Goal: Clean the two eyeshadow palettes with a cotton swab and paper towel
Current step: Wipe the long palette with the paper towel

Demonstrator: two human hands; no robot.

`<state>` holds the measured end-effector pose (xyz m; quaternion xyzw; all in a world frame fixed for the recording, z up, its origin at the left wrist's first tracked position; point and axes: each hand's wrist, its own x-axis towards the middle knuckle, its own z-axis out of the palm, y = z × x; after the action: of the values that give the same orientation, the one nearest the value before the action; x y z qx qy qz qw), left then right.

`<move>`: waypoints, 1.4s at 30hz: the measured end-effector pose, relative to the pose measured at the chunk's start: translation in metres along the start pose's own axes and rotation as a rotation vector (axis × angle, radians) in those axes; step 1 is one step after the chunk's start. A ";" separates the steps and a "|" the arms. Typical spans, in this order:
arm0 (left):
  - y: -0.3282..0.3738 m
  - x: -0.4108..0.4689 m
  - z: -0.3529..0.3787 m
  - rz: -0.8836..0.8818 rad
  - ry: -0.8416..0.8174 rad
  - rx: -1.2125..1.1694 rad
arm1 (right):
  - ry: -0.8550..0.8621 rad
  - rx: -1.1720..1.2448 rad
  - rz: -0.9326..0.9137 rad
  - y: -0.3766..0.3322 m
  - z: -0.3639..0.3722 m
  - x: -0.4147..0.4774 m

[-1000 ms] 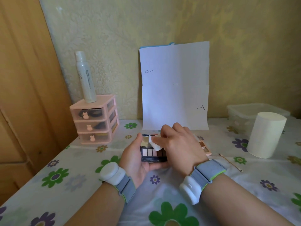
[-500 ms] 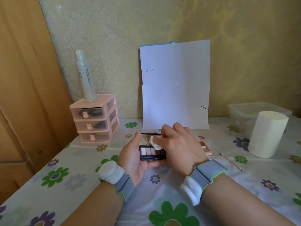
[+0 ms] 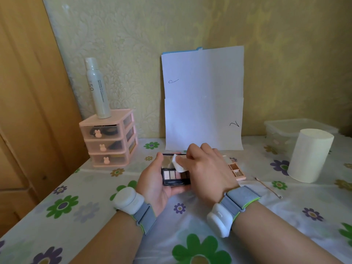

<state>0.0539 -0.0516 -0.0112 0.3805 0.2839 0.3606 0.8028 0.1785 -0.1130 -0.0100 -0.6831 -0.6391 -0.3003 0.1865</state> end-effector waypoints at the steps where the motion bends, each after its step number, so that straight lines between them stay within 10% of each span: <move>1: -0.001 0.000 0.000 -0.008 -0.006 -0.003 | 0.014 0.017 -0.008 -0.004 0.000 0.000; 42: 0.003 0.003 -0.004 0.104 0.004 0.019 | -0.024 0.146 0.097 0.010 0.001 -0.005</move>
<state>0.0517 -0.0469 -0.0117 0.4018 0.2689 0.4001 0.7786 0.1882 -0.1177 -0.0127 -0.7014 -0.6275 -0.2353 0.2427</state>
